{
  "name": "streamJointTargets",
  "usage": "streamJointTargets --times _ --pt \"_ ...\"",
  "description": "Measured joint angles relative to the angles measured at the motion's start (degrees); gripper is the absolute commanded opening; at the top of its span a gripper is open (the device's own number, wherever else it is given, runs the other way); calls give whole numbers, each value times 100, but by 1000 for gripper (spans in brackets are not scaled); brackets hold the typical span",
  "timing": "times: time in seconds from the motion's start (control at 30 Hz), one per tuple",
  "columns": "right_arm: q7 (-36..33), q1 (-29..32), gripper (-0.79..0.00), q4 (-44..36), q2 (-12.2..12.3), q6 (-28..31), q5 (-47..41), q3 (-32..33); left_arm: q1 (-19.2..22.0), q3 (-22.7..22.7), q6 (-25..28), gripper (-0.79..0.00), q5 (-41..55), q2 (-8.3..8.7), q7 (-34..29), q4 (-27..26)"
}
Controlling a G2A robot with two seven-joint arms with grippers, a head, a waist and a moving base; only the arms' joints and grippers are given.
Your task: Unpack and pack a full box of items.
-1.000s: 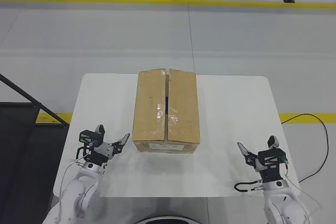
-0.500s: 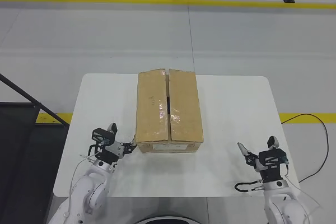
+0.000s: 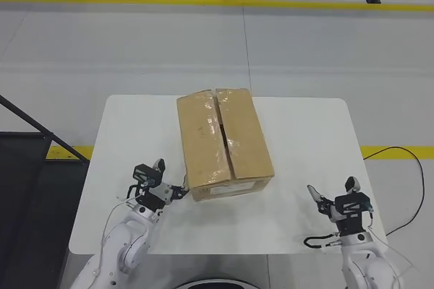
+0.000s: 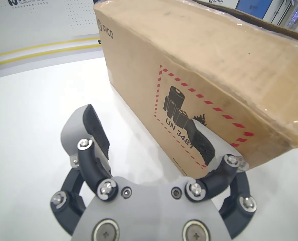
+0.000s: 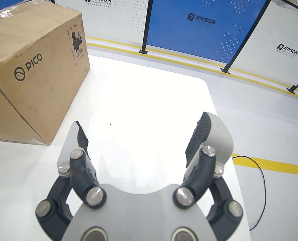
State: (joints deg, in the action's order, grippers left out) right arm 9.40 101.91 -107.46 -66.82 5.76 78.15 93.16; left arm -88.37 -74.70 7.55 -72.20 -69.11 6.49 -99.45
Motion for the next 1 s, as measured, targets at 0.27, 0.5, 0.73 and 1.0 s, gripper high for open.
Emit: streamJointTargets --times 0.27,0.5,0.73,1.0 --pt "91 89 0 -59 -4 98 84 67 220 209 126 0 134 -48 -93 52" --pt "44 62 0 -128 -23 91 -1 75 306 344 102 0 96 -80 -121 72" --pt "-88 26 0 -138 -30 -11 -62 82 -35 -177 75 0 435 -37 297 17" --pt "-141 -80 0 -255 -59 -16 180 -259 -666 -1284 324 0 1085 56 849 47"
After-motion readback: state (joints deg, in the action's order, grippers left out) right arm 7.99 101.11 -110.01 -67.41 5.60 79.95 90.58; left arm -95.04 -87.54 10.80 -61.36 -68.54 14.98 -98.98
